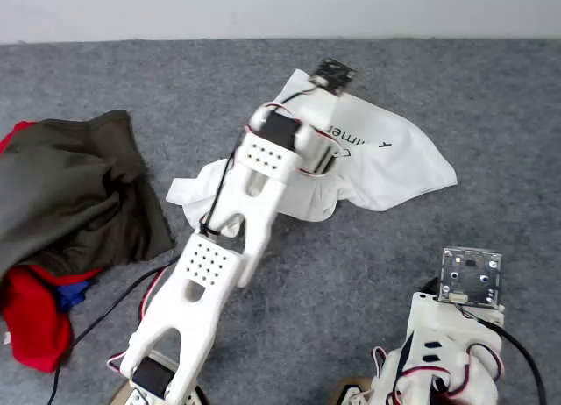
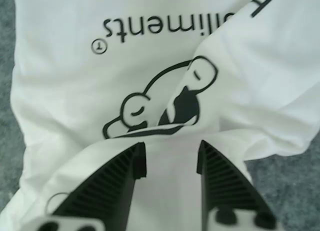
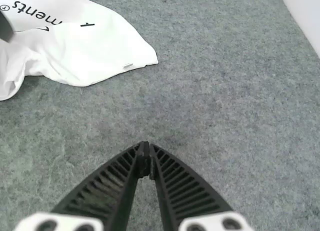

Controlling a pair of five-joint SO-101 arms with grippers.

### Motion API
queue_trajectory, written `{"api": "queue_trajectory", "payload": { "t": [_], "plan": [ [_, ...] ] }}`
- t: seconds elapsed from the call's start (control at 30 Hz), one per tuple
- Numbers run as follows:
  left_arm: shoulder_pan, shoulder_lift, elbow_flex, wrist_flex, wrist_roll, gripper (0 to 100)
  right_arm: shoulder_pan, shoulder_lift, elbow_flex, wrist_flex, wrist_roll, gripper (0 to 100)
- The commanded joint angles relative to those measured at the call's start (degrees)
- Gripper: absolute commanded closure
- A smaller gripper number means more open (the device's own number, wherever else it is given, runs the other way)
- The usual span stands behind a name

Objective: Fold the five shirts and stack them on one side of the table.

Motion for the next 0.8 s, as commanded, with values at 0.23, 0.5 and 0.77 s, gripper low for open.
{"api": "queue_trajectory", "payload": {
  "t": [0.23,0.5,0.77],
  "plan": [
    [-10.5,-4.2,-3.6,3.5,0.4,82,0.4,0.7,0.0,-0.3,0.7,98.7],
    [-5.0,-19.7,8.7,3.6,-1.9,82,0.5,0.7,0.0,-0.3,0.8,98.7],
    [-1.2,-35.4,43.0,2.8,-10.5,78,0.6,0.7,0.0,-0.3,0.8,98.7]
  ]
}}
